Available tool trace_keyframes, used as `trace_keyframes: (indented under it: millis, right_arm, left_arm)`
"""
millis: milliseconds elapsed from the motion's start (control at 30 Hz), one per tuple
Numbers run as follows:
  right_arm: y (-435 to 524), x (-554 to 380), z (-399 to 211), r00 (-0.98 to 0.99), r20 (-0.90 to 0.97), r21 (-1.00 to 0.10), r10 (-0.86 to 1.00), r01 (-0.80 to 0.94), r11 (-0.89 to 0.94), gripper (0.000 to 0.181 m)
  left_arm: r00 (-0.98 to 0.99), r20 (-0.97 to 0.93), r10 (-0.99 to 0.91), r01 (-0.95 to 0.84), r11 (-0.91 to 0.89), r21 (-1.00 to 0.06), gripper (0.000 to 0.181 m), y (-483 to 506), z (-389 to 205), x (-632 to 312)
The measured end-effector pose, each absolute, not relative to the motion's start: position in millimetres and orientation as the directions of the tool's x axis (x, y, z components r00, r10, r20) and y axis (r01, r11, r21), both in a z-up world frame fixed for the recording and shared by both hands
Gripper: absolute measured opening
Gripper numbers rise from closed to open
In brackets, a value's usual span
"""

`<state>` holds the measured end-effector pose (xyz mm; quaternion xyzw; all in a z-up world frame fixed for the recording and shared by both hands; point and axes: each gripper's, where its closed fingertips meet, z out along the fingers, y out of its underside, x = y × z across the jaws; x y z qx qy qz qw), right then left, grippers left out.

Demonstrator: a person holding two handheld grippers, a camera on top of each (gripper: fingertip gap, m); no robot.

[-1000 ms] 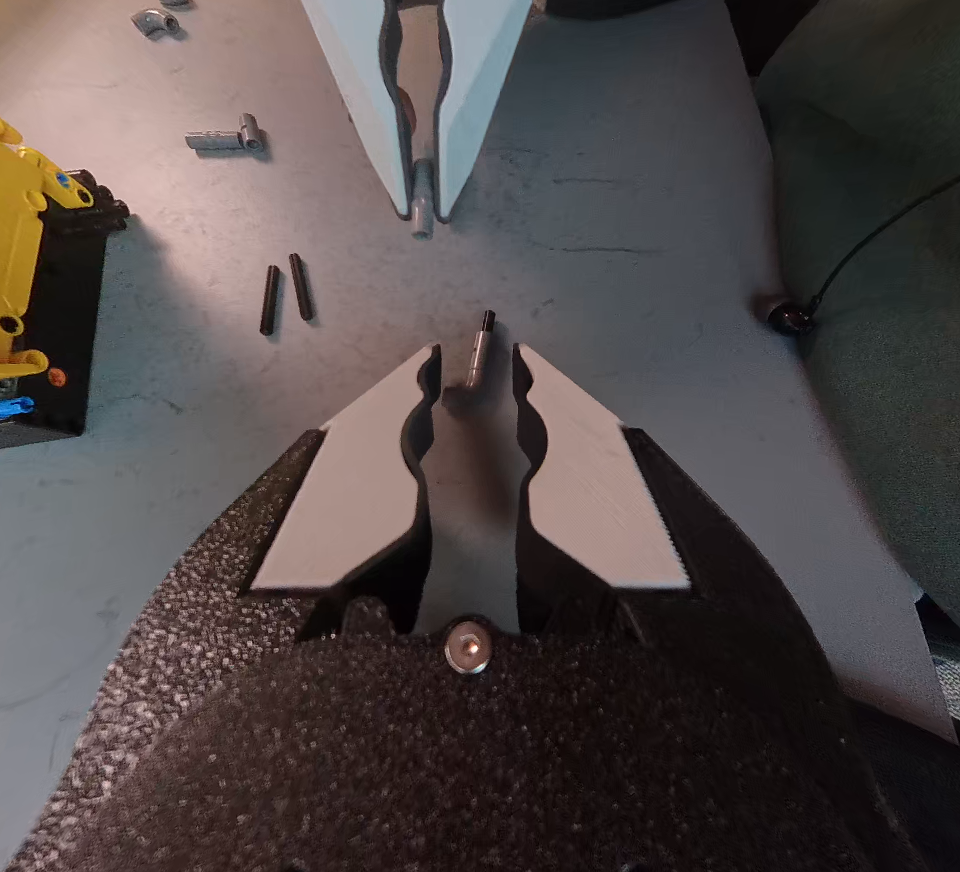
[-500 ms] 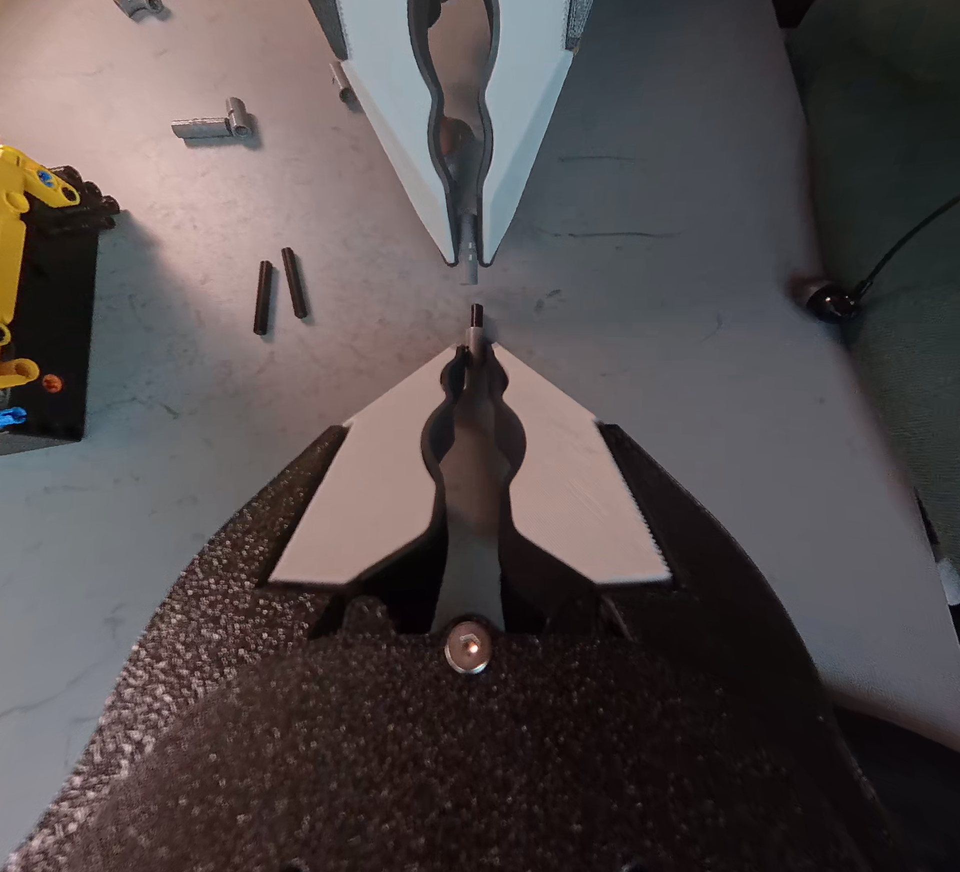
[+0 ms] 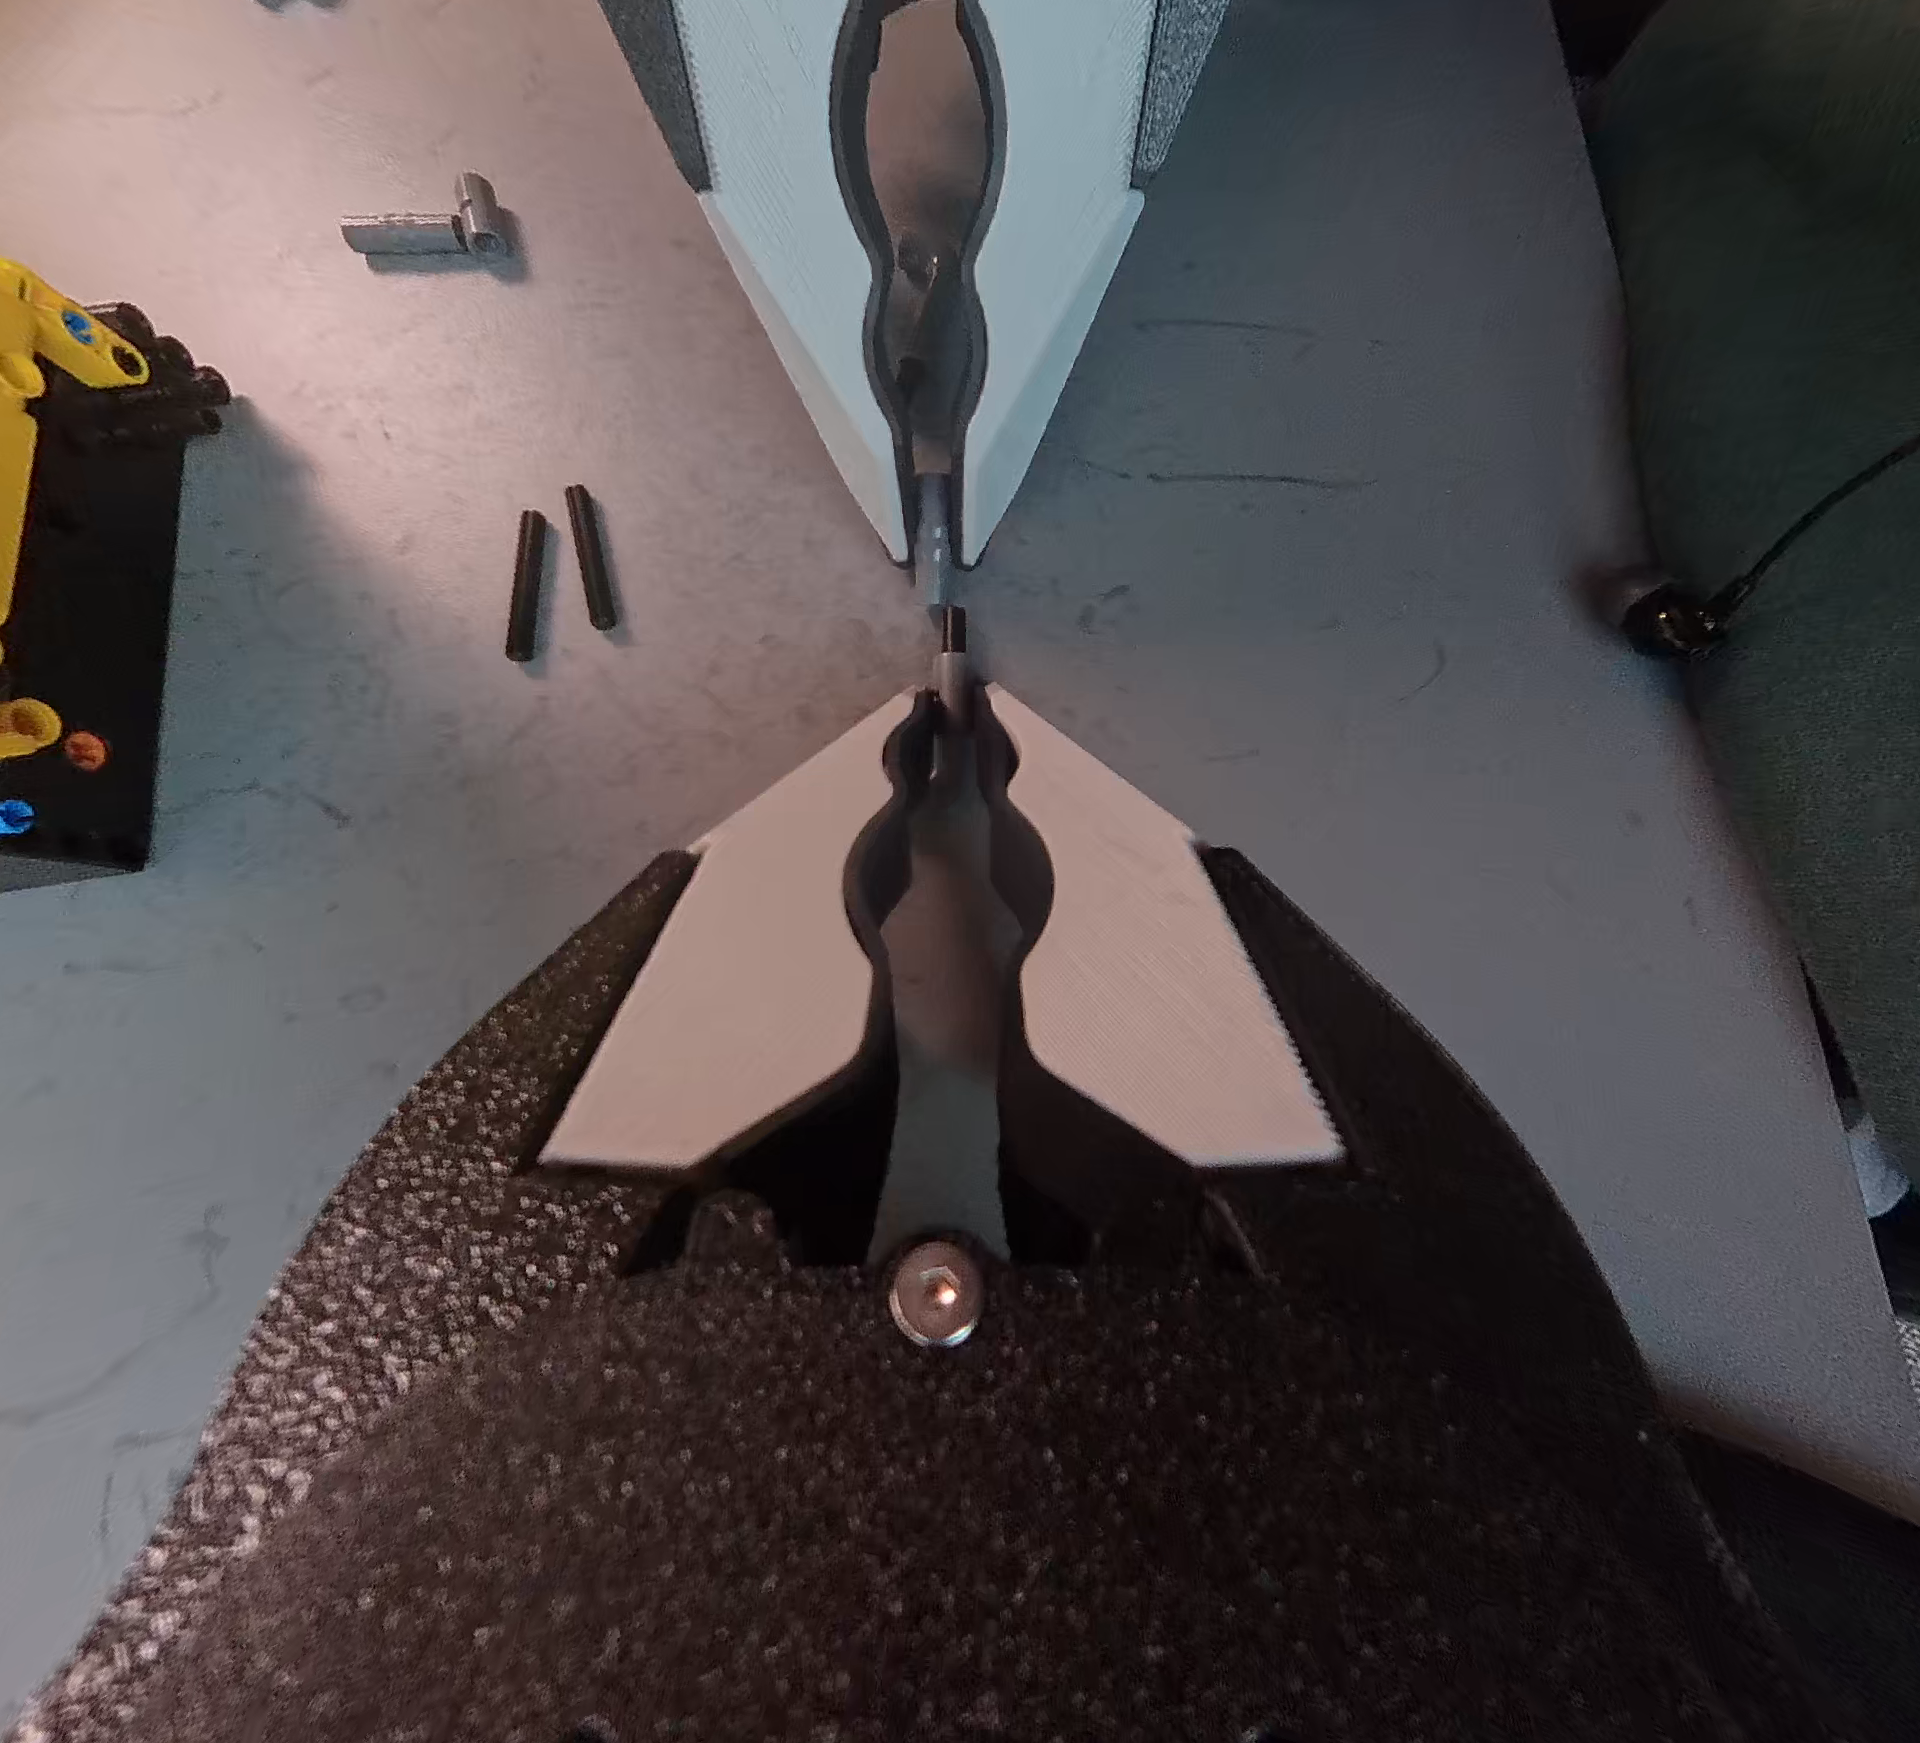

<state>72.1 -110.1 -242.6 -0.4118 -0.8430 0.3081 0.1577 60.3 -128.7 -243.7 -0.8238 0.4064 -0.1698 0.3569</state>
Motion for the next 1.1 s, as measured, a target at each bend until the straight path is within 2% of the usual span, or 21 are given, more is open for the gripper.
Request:
trace_keyframes:
  millis: [833, 1100]
  right_arm:
    - [-112.9, 72.8, -242.9, -0.642, -0.012, -0.655, 0.767, 0.584, 0.479, 0.007]
    - [-112.9, 72.9, -243.0, -0.642, -0.014, -0.660, 0.767, 0.582, 0.475, 0.007]
  left_arm:
    - [0.602, -0.029, -0.798, -0.569, -0.403, -0.717, 0.007, -132.7, -243.6, 58.7]
    - [0.611, -0.037, -0.791, -0.575, -0.411, -0.707, 0.013, -133.9, -243.2, 52.2]
